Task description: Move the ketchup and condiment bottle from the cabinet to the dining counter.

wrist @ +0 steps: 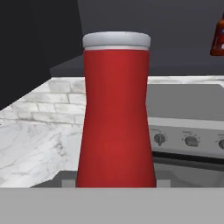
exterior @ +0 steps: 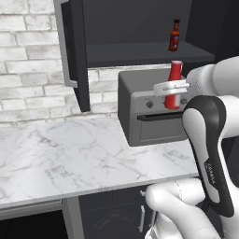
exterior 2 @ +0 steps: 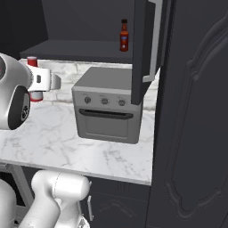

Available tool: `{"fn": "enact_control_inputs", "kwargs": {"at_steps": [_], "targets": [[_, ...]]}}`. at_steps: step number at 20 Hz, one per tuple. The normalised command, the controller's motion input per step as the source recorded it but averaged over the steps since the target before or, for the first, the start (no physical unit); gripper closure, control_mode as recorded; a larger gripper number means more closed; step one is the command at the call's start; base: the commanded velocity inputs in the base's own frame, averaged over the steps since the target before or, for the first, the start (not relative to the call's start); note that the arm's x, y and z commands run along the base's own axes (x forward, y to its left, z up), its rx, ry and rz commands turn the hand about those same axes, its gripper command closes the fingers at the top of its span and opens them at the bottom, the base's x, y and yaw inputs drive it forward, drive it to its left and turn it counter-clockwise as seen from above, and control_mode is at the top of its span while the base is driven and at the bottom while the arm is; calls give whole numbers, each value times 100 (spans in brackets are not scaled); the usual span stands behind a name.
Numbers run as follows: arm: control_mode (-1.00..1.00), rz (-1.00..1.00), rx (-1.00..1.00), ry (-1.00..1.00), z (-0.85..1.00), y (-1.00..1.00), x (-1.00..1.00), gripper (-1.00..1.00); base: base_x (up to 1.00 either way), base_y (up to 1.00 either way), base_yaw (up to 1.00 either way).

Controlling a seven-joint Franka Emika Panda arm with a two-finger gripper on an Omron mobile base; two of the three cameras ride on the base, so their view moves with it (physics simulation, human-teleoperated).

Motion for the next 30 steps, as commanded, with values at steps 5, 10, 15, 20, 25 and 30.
{"fn": "enact_control_inputs", "kwargs": {"at_steps": [5, 10, 15, 20, 25, 30], "targets": [[100, 0, 0, 0, 0, 0, 0, 100, -10, 0, 0], [100, 0, 0, 0, 0, 0, 0, 100, -61, -1, 0], [100, 0, 0, 0, 0, 0, 0, 100, -63, 0, 0], [100, 0, 0, 0, 0, 0, 0, 100, -65, 0, 5], [100, 0, 0, 0, 0, 0, 0, 100, -43, -1, 72], [100, 0, 0, 0, 0, 0, 0, 100, -10, 0, 100]]}}
